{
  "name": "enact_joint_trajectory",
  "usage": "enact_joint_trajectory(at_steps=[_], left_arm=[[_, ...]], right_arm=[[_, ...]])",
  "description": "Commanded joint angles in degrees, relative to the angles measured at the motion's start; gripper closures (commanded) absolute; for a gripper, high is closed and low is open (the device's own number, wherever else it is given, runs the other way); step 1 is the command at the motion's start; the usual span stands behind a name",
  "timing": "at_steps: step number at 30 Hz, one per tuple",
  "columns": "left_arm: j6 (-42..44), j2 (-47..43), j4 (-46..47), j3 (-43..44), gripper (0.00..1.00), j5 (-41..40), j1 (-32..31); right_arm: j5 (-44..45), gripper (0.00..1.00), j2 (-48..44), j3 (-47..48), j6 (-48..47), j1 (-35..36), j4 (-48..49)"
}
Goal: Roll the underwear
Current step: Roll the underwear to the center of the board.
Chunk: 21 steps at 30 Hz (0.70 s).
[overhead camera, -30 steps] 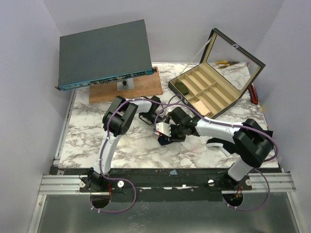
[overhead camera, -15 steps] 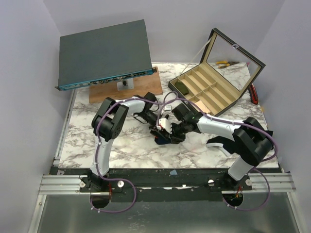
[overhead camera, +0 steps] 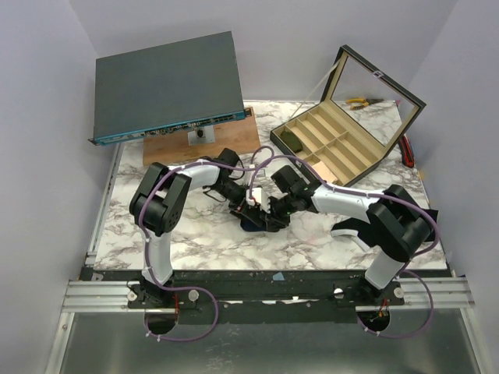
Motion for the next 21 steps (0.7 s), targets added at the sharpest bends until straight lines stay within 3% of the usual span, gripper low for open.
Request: enact_joint_trajectory(at_steps=[1,16,21], left_arm=[[3.2,-3.7,4.5,-0.9,0.01,-1.2,2.7],[7.9,-10.3,6.2,-4.3,0.01,5.3,6.0],[10.4,-10.8,3.1,-3.3,0.01,4.7,6.5]], right_arm=[[1.3,0.99,4.6,-3.0,4.0,0.3,-11.7],[-0.7,0.99,7.0,-3.1,2.7,0.3,-13.5],[-1.0,0.99,7.7,-2.7,2.8,0.3,-14.0]])
